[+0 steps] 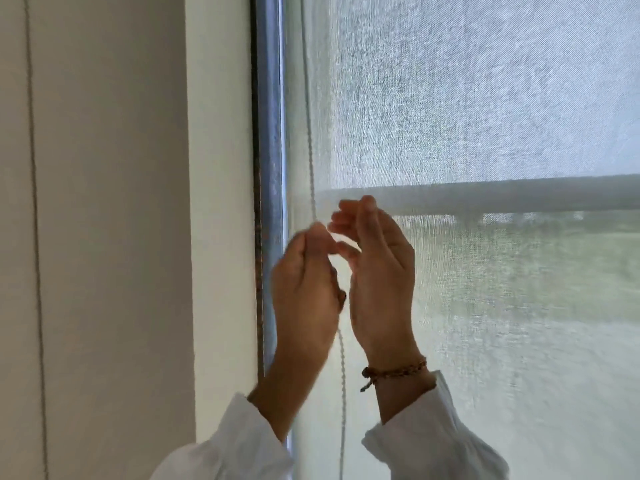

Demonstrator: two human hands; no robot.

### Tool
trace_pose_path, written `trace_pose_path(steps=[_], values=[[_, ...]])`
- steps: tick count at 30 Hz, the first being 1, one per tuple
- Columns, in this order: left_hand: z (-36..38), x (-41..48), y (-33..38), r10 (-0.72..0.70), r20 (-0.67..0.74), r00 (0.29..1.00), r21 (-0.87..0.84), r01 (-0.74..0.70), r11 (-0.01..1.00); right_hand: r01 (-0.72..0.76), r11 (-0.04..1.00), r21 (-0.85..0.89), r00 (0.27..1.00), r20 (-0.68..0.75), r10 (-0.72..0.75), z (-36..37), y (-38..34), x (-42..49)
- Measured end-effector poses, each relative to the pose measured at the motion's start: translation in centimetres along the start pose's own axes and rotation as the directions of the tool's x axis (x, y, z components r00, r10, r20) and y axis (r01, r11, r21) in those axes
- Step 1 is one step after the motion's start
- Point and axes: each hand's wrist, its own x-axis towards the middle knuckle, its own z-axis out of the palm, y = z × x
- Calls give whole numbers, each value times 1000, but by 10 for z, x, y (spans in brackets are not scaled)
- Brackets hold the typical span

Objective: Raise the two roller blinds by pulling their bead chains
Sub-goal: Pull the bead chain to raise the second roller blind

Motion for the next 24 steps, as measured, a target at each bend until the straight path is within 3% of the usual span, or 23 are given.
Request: trace_pose_path(steps=[5,8,14,18,22,24], values=[[-12,-37,-26,-40,41,998,30,39,999,-62,997,-42,988,136,67,17,-17,10],[-19,-45,-38,-56,63,996,91,50,995,-128,990,-56,985,113,133,21,-13,9],[-34,-23,-37,-225,243,944,-106,256,961,-52,998,31,997,66,50,2,-11,-4],[-32,15,-17,-196,258,946,-132,235,963,61,987,-146,998,35,-57,-11,5,-26],[-11,46,29,-124,433,893,-221,239,945,45,963,-266,998,45,-34,-24,33,-66],[-2,53,50,-112,448,887,-261,250,932,55,941,-335,998,58,-38,-30,45,-87]])
